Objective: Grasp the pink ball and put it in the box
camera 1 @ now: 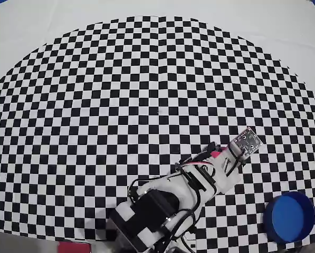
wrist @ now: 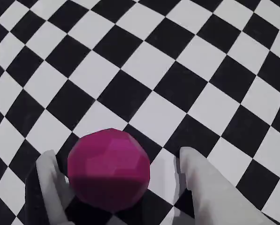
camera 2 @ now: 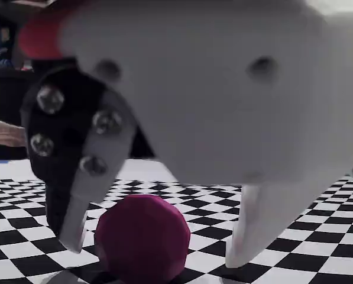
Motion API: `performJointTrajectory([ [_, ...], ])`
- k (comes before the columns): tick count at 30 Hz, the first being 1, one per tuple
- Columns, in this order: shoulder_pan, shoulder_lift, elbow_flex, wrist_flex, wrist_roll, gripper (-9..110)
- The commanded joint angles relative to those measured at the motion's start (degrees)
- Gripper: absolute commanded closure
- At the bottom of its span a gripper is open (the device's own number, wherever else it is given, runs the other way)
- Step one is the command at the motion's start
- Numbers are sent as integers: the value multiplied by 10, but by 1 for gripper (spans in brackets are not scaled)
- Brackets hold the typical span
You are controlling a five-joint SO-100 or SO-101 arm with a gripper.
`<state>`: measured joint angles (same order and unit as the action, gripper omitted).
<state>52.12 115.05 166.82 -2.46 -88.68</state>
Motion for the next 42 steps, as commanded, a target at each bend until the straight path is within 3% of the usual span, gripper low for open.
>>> performJointTrajectory([
  [1,5,-2,-17,-9,-4,71],
  [29,0,-9,-21,-15,-4,72],
  [32,0,-9,-21,-15,-4,80],
  [35,-2,-9,-21,-15,-5,100],
  [42,-2,-5,-21,-18,-5,101],
])
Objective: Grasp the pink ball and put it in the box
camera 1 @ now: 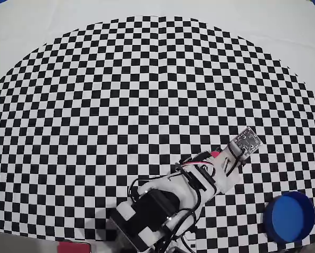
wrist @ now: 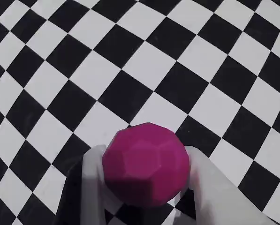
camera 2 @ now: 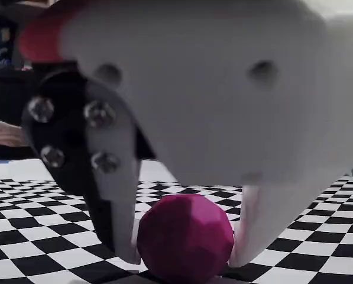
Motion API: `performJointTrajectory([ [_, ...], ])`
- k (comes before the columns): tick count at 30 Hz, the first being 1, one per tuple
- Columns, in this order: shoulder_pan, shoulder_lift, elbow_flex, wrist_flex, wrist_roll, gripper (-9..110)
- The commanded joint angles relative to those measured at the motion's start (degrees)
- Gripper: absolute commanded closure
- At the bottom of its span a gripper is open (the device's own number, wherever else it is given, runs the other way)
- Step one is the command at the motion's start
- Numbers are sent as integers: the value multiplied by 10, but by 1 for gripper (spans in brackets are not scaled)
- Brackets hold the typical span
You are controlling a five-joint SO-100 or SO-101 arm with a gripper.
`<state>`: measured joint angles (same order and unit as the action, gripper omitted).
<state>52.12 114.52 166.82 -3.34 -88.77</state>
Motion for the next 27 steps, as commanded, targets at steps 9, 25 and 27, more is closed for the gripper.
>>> performJointTrajectory([
  [9,7,47,-22,-9,-5,101],
  [25,34,147,-18,-9,-6,101],
  [27,40,160,-18,-9,-6,101],
])
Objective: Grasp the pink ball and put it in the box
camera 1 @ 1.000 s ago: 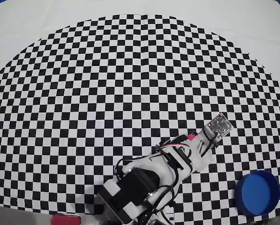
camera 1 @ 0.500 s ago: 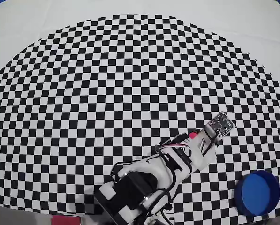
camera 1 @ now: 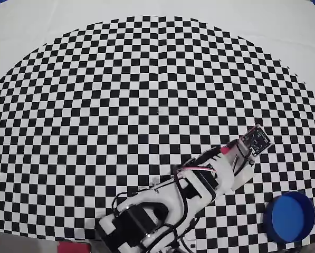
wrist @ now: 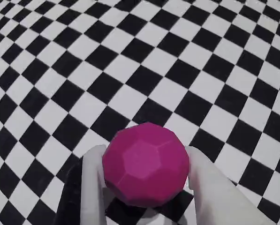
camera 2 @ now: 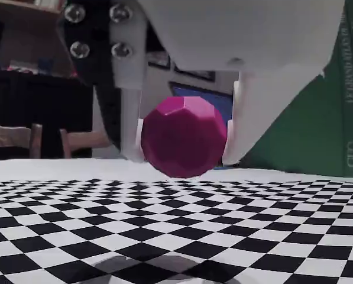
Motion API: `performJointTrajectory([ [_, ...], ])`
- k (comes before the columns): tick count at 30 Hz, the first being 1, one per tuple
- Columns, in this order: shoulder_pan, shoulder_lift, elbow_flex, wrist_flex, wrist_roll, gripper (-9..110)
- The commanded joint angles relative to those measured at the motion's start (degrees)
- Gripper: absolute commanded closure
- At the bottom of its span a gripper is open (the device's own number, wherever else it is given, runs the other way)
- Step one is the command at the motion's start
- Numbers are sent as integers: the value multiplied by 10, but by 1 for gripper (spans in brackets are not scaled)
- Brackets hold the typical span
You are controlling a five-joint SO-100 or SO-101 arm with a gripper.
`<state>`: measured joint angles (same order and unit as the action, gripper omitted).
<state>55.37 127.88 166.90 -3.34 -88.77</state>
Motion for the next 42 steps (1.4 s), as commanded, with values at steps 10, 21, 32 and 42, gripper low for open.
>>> performJointTrajectory([
  [10,45,68,-23,-17,-11,101],
  [21,96,109,-23,-18,-13,101],
  [32,149,145,-21,-19,-15,101],
  [42,200,148,-22,-26,-16,101],
])
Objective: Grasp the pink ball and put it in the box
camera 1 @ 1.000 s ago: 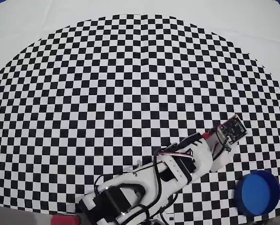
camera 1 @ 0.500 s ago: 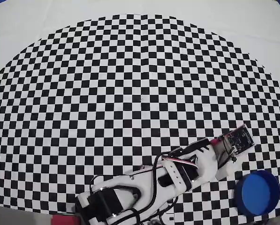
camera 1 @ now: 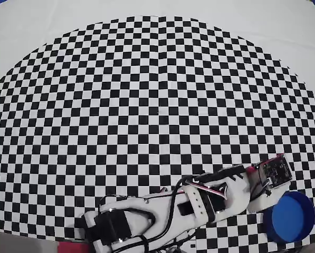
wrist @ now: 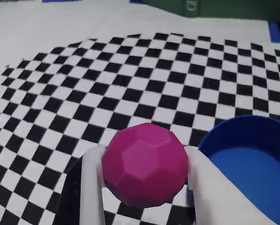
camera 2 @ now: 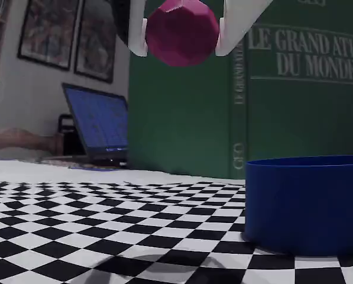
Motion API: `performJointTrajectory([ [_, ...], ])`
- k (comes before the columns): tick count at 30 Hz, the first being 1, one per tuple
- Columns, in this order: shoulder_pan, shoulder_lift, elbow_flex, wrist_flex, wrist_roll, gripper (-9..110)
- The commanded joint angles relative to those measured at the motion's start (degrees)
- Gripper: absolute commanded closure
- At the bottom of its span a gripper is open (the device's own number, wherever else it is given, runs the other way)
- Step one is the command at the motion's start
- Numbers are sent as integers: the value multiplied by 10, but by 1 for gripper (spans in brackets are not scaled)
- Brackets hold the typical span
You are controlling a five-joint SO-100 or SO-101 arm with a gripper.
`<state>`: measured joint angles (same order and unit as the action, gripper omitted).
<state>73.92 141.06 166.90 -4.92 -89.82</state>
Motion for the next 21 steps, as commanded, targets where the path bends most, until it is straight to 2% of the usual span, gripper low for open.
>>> performJointTrajectory([
  [1,21,16,-22,-11,-5,101],
  [21,117,11,-21,-17,-6,101],
])
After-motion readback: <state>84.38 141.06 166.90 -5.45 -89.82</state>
